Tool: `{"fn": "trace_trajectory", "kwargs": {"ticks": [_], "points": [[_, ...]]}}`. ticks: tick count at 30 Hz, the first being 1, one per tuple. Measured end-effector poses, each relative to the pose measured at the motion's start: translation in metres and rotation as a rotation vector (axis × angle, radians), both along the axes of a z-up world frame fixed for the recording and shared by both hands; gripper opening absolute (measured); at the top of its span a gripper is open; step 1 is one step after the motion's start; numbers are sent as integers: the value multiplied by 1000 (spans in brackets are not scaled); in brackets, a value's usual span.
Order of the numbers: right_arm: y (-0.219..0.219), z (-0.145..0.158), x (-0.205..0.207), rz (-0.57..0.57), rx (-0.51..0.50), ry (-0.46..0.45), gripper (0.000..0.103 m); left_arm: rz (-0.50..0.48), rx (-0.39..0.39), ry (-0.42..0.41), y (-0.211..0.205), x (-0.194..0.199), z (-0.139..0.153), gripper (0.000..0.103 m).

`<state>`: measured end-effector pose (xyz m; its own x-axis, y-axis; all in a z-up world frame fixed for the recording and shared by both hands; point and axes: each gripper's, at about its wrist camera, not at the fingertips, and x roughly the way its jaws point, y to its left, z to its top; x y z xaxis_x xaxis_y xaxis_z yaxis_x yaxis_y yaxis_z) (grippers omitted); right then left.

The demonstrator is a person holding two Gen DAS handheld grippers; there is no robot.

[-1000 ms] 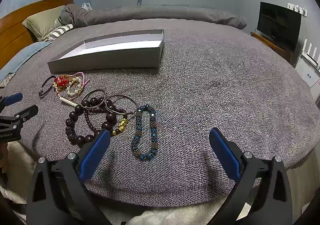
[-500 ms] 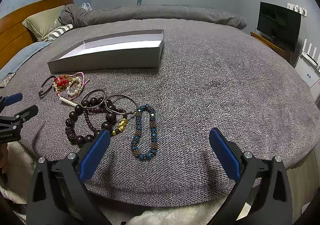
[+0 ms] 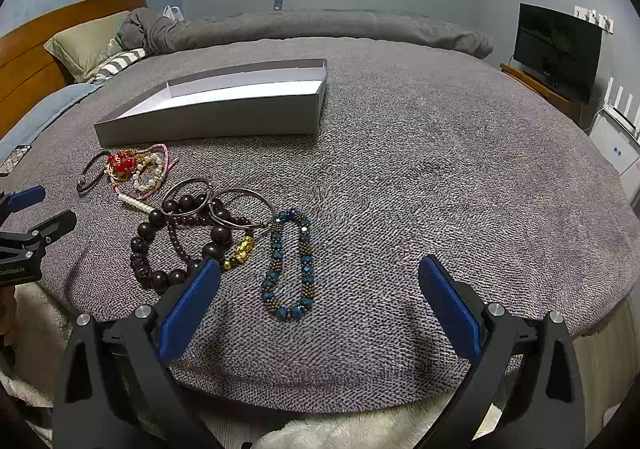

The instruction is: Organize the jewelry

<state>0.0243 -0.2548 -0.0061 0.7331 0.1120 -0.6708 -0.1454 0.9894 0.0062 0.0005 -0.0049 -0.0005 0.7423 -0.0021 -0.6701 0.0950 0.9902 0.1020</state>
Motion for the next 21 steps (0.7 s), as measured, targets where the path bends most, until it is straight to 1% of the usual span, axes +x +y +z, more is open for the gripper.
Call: {"fn": "trace_trajectory", "kwargs": {"ticks": [21], "points": [[1,0,0,0,-2,1,98,-1,-4,3,-1,1,0,101]]}}
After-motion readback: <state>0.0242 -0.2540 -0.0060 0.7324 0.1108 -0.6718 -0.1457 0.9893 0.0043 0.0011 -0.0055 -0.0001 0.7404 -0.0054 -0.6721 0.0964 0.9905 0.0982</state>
